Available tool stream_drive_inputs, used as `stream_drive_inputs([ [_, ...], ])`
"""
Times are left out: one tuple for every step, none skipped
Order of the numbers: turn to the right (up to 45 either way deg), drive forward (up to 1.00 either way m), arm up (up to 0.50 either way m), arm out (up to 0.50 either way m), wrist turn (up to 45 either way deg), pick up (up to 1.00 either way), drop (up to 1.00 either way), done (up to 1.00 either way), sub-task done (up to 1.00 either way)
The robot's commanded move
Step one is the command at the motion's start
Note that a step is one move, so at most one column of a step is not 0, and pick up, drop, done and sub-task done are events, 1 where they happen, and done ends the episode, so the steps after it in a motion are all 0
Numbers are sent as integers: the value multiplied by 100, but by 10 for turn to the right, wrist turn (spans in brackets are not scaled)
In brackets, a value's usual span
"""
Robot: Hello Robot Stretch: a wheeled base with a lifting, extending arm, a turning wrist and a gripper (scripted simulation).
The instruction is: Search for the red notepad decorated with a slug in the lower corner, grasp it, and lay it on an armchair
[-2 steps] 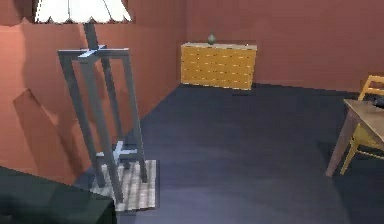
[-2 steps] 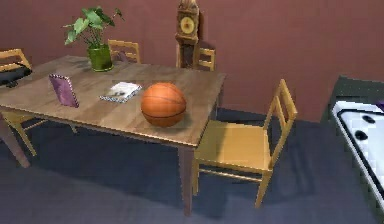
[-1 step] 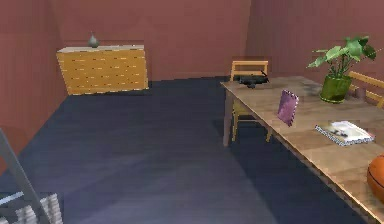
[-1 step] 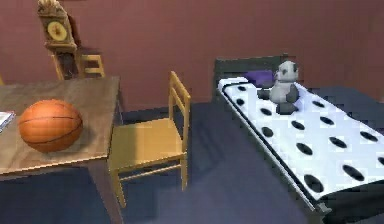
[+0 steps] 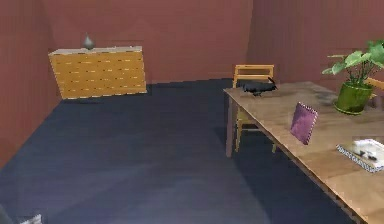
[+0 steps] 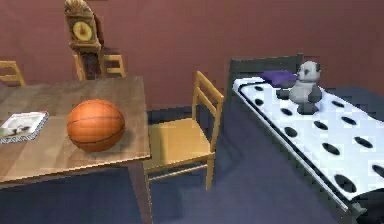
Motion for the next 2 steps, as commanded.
stream_drive_inputs([
  [450,0,0,0,0,0,0,0,0],
  [210,0,0,0,0,0,0,0,0],
])
